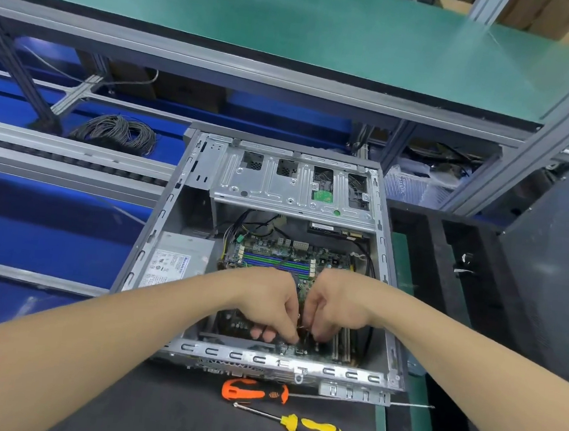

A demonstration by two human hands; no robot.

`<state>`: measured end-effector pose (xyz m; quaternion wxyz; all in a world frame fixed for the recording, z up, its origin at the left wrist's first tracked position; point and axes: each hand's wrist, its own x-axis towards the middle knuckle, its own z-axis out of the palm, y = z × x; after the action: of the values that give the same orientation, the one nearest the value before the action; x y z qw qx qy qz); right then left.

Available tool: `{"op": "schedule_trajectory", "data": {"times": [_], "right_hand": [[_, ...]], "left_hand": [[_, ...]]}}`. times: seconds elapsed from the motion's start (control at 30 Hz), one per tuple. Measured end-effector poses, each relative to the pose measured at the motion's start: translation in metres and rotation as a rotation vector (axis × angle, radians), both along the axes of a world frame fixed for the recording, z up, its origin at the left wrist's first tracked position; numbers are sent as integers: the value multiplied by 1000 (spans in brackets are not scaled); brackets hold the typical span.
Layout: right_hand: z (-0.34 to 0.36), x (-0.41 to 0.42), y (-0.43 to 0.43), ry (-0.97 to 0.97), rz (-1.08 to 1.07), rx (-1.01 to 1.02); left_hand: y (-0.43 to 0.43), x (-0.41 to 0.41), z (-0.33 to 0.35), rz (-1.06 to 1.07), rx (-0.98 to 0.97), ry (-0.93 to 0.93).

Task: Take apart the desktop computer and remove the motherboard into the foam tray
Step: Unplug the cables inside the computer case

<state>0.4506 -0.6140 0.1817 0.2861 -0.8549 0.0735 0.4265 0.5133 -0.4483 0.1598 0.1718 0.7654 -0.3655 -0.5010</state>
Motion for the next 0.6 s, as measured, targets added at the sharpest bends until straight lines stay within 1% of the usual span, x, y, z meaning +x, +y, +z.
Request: {"op": "schedule_trajectory", "data": {"times": [0.07,0.1,0.13,0.27,0.33,0.47,0.6], "right_hand": [[-1,-1,8,-2,242,-220],[-5,-3,14,-8,331,-295],[-10,-6,21,-22,369,-336],[-27,-15,32,-177,287,-351],[-32,-18,33,-216,286,-380],[-40,-19,39,-219,384,-474],[-41,-19,38,-210,366,-492]], "left_hand": [[-1,3,1,28,27,11],[-2,6,2,27,39,7],[-1,10,3,21,47,9],[2,16,2,14,56,49],[2,17,1,19,47,58],[4,19,0,39,32,112],[6,19,1,55,23,146]]}}
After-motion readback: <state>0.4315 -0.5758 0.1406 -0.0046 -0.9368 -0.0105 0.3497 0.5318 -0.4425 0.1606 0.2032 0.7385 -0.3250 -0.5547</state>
